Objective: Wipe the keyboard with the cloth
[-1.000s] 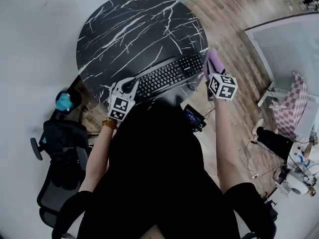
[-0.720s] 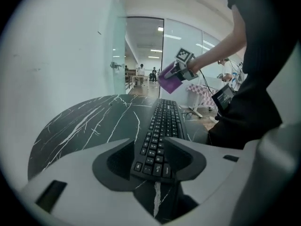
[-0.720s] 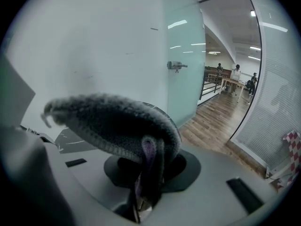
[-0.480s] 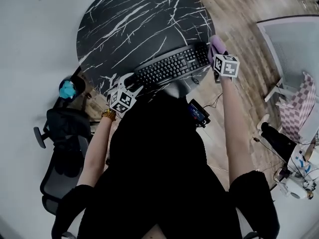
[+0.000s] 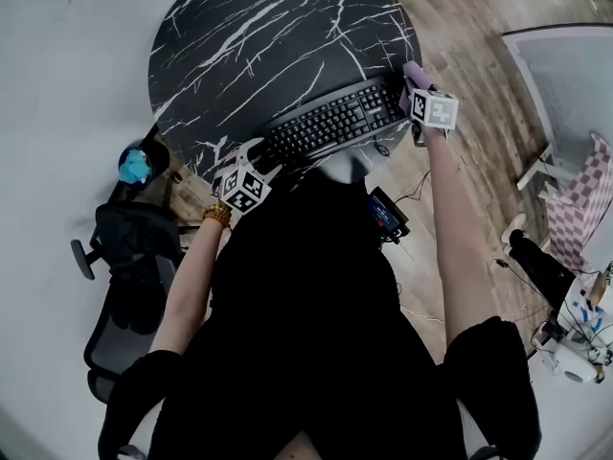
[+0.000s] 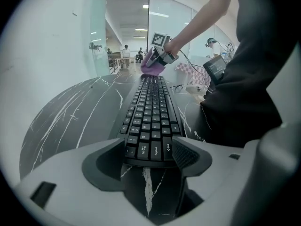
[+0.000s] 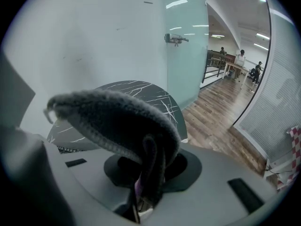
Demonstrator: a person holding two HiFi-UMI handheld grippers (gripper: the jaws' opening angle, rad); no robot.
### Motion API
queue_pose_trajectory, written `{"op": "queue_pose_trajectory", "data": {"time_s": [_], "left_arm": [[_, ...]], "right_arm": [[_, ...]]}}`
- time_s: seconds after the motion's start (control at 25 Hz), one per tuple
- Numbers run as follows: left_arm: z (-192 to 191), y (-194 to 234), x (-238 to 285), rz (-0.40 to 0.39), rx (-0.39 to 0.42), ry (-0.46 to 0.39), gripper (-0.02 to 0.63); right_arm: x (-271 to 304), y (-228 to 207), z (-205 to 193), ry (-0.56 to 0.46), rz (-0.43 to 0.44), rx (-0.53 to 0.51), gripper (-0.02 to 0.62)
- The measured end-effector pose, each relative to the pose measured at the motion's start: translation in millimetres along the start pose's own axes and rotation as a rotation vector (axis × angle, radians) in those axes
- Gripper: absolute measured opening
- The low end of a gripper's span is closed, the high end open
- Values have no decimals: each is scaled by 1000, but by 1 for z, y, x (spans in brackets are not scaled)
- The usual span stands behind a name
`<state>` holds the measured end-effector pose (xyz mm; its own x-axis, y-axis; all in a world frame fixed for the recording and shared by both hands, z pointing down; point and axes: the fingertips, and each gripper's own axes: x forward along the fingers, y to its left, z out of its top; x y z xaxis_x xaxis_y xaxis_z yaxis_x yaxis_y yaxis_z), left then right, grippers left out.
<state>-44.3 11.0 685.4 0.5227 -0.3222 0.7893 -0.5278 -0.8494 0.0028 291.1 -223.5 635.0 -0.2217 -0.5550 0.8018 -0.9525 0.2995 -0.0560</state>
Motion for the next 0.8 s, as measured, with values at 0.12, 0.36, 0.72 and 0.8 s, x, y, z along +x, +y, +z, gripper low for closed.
{"op": "queue_pose_trajectory", "data": {"time_s": [0.12, 0.36, 0.72, 0.8], "left_arm": [[1, 1, 2, -2, 3, 1, 302], [1, 1, 2, 2, 5, -13, 302], [-1, 0, 1, 1, 1, -27, 302], [0, 1, 2, 3, -1, -34, 302]], "right_arm": [[9, 4, -4, 8, 18, -7, 72], [23, 7, -20, 35, -22, -28, 83], [33, 20, -34, 24, -89, -215, 83], [32, 21, -34, 16, -93, -231, 83]]}}
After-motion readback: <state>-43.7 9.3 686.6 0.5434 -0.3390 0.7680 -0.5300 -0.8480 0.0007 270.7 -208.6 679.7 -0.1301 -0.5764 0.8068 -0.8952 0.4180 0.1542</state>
